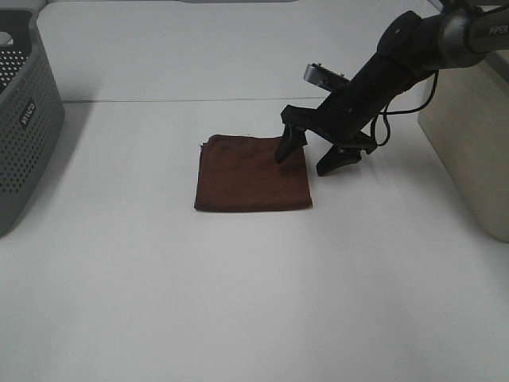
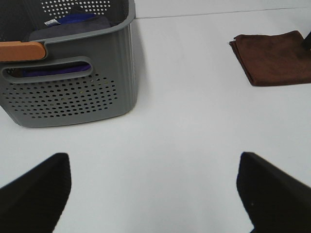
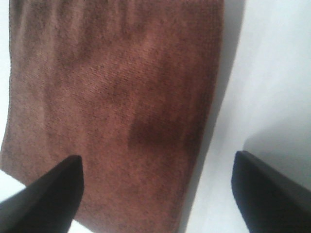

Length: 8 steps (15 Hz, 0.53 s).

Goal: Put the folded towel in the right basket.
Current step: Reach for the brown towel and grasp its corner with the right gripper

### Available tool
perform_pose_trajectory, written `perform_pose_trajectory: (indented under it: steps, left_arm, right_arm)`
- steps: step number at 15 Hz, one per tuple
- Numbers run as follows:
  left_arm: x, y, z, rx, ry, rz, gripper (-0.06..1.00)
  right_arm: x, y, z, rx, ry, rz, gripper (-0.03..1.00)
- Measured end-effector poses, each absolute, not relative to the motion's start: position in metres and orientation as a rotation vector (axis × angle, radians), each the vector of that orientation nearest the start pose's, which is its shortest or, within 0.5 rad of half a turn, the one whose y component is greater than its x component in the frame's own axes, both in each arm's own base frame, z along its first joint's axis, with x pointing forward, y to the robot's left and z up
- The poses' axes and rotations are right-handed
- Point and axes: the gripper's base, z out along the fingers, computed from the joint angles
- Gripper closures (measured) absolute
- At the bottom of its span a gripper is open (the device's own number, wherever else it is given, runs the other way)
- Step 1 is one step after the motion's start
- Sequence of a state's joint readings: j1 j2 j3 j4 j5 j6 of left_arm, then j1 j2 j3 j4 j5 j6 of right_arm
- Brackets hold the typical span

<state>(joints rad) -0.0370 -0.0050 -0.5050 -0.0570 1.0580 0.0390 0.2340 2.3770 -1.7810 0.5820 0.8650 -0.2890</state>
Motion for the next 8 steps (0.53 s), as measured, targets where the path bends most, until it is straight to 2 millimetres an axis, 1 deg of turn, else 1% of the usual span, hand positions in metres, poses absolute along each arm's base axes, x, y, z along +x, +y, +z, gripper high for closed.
perform_pose_trajectory:
  steps: [6, 8]
  left_arm:
    - [-0.006, -0.004, 0.279, 0.08, 2.029, -0.067, 0.07]
    - [-0.006, -0.004, 0.279, 0.08, 2.029, -0.067, 0.07]
  right_arm:
    - [0.464, 0.151, 0.103, -0.269, 2.821, 0.692, 0.19]
    - [0.462, 0.164, 0.102, -0.287, 2.807, 0.72, 0.23]
